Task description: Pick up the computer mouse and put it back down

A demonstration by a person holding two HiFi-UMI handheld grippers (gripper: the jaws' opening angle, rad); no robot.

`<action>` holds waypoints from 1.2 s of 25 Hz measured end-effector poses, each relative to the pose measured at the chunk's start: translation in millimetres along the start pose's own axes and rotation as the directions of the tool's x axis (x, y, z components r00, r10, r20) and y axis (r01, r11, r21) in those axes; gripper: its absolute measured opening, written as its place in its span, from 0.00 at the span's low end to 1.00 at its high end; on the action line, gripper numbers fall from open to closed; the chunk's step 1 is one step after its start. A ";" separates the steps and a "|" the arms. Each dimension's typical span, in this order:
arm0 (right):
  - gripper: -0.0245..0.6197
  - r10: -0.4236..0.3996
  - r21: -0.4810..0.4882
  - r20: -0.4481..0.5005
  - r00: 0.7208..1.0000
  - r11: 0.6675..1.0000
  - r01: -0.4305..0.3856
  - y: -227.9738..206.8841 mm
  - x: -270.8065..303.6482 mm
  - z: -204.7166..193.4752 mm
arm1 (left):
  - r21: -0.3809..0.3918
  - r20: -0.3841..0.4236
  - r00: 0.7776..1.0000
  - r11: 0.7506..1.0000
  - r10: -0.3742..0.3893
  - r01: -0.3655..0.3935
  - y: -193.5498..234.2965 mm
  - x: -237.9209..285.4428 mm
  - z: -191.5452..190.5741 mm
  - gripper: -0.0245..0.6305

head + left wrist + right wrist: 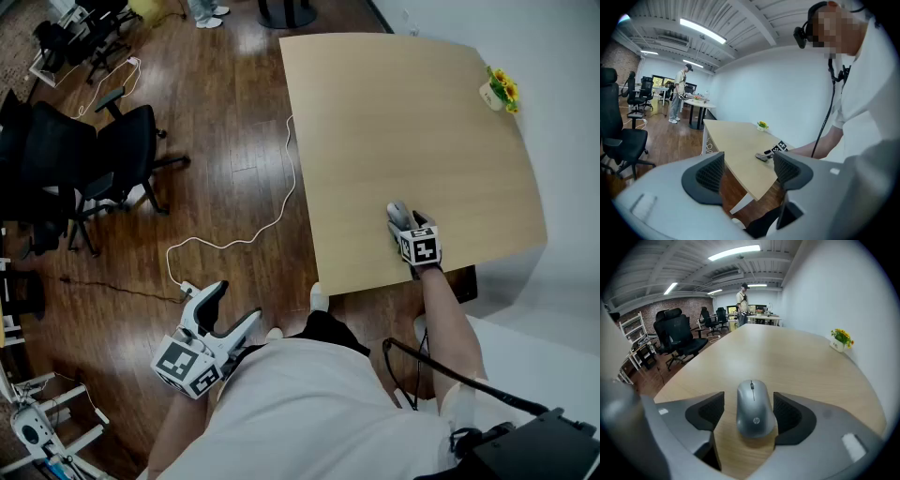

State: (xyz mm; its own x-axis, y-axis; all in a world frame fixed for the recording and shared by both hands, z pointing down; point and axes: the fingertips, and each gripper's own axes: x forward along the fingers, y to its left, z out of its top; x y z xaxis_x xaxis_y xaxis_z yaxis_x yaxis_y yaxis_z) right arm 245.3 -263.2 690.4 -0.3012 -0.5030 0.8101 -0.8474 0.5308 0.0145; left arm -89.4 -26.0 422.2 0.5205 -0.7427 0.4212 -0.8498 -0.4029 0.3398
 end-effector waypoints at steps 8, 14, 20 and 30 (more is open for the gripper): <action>0.51 0.083 0.020 0.025 0.996 0.996 -0.083 -18.5 37.3 -1.8 | -0.001 -0.025 0.999 1.000 0.029 -0.029 8.4 44.2 5.2 0.52; 0.50 0.070 0.015 -0.001 0.998 0.997 -0.070 -17.4 37.4 -3.0 | 0.003 -0.023 0.999 1.000 0.022 -0.022 3.7 42.5 8.2 0.52; 0.50 0.028 0.028 0.002 1.000 0.999 -0.028 -0.9 9.4 4.0 | 0.007 0.005 1.000 1.000 0.007 -0.007 2.9 16.0 8.4 0.52; 0.50 -0.025 0.062 0.098 0.995 0.998 0.019 39.5 -88.8 31.9 | 0.061 0.049 0.993 0.993 -0.106 0.103 0.0 -3.7 -3.6 0.52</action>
State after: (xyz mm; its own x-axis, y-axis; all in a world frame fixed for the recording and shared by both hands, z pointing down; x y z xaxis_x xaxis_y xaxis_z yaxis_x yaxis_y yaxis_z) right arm 224.7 -219.3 600.3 -0.3218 -0.5803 0.7481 -0.8781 0.4784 -0.0066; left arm -91.0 -21.3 423.7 0.6033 -0.7207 0.3414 -0.7950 -0.5093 0.3297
